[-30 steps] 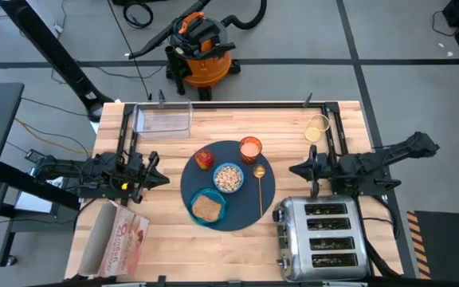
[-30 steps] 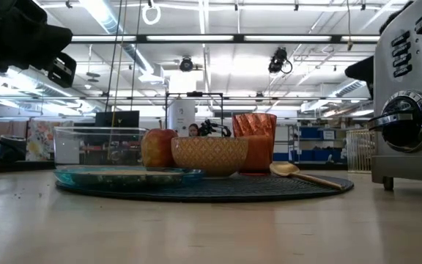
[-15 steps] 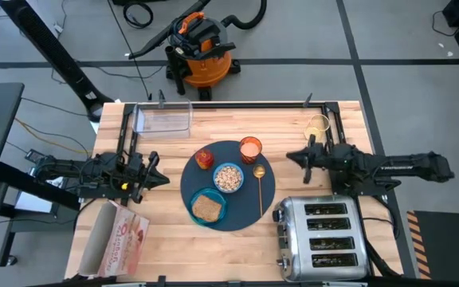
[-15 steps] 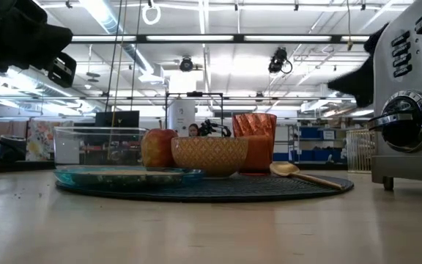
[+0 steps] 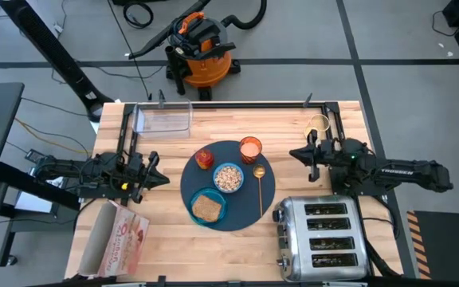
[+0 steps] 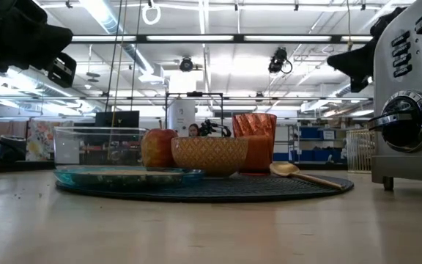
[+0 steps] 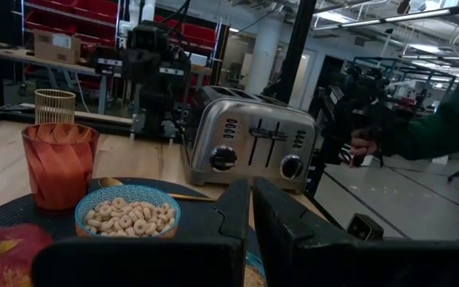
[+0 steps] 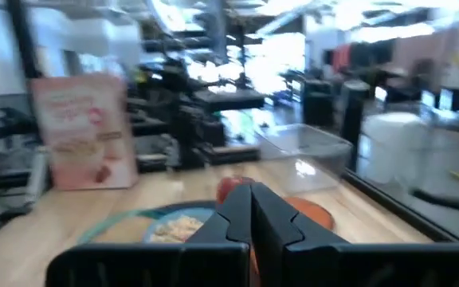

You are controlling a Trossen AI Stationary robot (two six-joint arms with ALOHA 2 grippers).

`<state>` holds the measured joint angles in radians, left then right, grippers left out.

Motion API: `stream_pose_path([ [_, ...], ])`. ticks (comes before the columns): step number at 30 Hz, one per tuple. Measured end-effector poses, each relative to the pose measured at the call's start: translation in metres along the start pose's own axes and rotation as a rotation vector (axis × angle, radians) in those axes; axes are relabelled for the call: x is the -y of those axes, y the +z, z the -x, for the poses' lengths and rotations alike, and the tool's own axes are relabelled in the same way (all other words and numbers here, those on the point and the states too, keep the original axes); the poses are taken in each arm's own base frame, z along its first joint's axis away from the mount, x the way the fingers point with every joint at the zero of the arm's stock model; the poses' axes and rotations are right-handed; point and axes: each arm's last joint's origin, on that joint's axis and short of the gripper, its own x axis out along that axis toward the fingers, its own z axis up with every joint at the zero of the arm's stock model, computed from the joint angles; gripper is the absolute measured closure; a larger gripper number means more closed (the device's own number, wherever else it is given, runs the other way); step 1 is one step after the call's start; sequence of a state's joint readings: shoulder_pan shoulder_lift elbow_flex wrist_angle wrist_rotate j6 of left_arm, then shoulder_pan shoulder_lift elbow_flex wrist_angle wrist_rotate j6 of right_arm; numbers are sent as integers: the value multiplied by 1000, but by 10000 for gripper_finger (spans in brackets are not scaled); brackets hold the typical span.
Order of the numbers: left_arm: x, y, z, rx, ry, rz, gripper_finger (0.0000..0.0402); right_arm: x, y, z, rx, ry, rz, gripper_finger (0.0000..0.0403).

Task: Arrange a breakfast setting
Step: Return to Home Position

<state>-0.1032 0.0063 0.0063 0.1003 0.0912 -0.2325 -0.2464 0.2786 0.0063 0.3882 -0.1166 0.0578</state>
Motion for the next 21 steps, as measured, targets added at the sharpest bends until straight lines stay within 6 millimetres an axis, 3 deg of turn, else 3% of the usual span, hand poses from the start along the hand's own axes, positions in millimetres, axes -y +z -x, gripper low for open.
stream_pose_path([
  [5, 0, 0, 0, 0, 0, 0, 374, -5, 18, 7, 171, 205, -6, 390],
  [13, 0, 0, 0, -1, 0, 0, 374, -4, 8, 5, 64, 177, -82, 388],
  [21, -4, 1, 0, 8, 36, -4, 374, -4, 9, 5, 72, 178, -82, 385],
])
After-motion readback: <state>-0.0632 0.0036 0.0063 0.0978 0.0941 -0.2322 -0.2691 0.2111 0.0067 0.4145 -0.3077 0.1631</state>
